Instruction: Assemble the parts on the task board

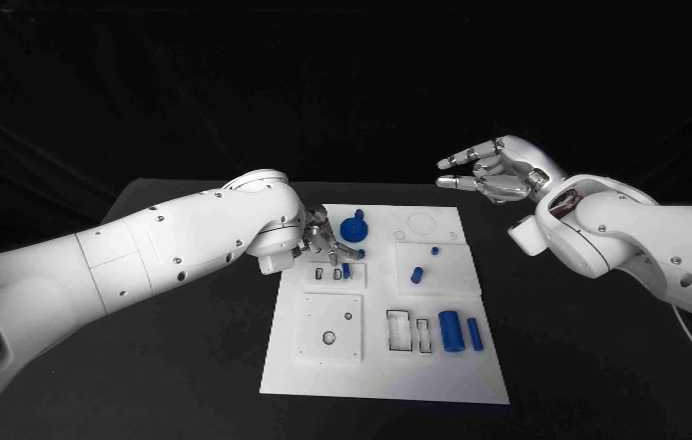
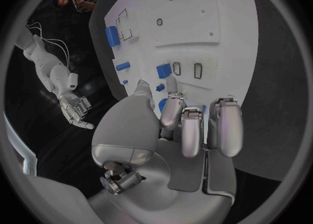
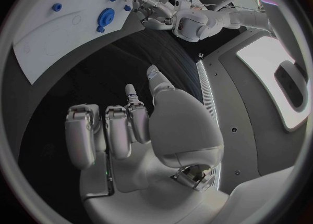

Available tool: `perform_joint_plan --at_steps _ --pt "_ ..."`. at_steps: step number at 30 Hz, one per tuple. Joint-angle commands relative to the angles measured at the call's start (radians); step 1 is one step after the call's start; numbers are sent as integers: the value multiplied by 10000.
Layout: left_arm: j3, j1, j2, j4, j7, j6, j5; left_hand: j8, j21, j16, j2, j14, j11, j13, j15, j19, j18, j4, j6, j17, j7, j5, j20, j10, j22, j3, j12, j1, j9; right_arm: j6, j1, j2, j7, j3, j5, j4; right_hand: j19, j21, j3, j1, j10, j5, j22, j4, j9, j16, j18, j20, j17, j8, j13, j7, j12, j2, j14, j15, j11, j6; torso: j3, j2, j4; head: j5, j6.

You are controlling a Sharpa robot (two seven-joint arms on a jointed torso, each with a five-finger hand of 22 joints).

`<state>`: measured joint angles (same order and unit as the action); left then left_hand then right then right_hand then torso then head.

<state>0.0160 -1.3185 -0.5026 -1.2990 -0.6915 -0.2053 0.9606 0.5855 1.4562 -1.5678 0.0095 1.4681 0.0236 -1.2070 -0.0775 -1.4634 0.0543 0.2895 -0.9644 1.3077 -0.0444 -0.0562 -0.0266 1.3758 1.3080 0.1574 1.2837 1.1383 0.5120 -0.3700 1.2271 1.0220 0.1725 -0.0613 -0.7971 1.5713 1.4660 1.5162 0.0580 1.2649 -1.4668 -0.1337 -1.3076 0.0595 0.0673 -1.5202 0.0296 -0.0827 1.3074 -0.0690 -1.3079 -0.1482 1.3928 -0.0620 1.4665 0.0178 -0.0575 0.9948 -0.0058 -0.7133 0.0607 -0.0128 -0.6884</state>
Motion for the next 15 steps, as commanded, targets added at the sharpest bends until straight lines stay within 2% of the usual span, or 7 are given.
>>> perform_joint_plan --at_steps 1,4,15 --pt "3 -21 110 88 -924 -688 293 110 39 -30 56 1027 14 -55 -76 -322 -106 19 94 2631 -4 -47 20 -21 390 -81 11 29 119 114 2 -15 3 -1 -6 -4 531 -58 -52 37 -44 -61 -1330 14 11 70 -16 -52 1641 10 -1628 -4 -38 74 802 -34 -49 -71 -7 -11 -10 15 -7" --pt "21 -20 246 238 -949 -831 325 261 33 -30 -81 1027 27 -70 -88 -326 -107 35 208 2631 8 -52 33 -20 396 -370 16 12 359 127 2 -29 1 -1 -10 -7 522 -69 -67 31 -37 -77 -1306 23 10 83 -11 -51 1620 11 -1619 -4 -51 79 796 -33 -49 -75 -6 -17 -13 24 -29" --pt "50 -6 533 585 -894 -910 344 347 42 -30 -114 1027 37 -99 -95 -336 -111 30 256 2631 20 -54 38 -5 423 -572 36 -20 502 172 2 -74 5 -1 -13 -43 503 -91 -82 24 -18 -91 -1260 32 10 108 -2 -51 1581 12 -1599 -4 -86 85 786 -33 -49 -78 -2 -6 -19 27 -90"
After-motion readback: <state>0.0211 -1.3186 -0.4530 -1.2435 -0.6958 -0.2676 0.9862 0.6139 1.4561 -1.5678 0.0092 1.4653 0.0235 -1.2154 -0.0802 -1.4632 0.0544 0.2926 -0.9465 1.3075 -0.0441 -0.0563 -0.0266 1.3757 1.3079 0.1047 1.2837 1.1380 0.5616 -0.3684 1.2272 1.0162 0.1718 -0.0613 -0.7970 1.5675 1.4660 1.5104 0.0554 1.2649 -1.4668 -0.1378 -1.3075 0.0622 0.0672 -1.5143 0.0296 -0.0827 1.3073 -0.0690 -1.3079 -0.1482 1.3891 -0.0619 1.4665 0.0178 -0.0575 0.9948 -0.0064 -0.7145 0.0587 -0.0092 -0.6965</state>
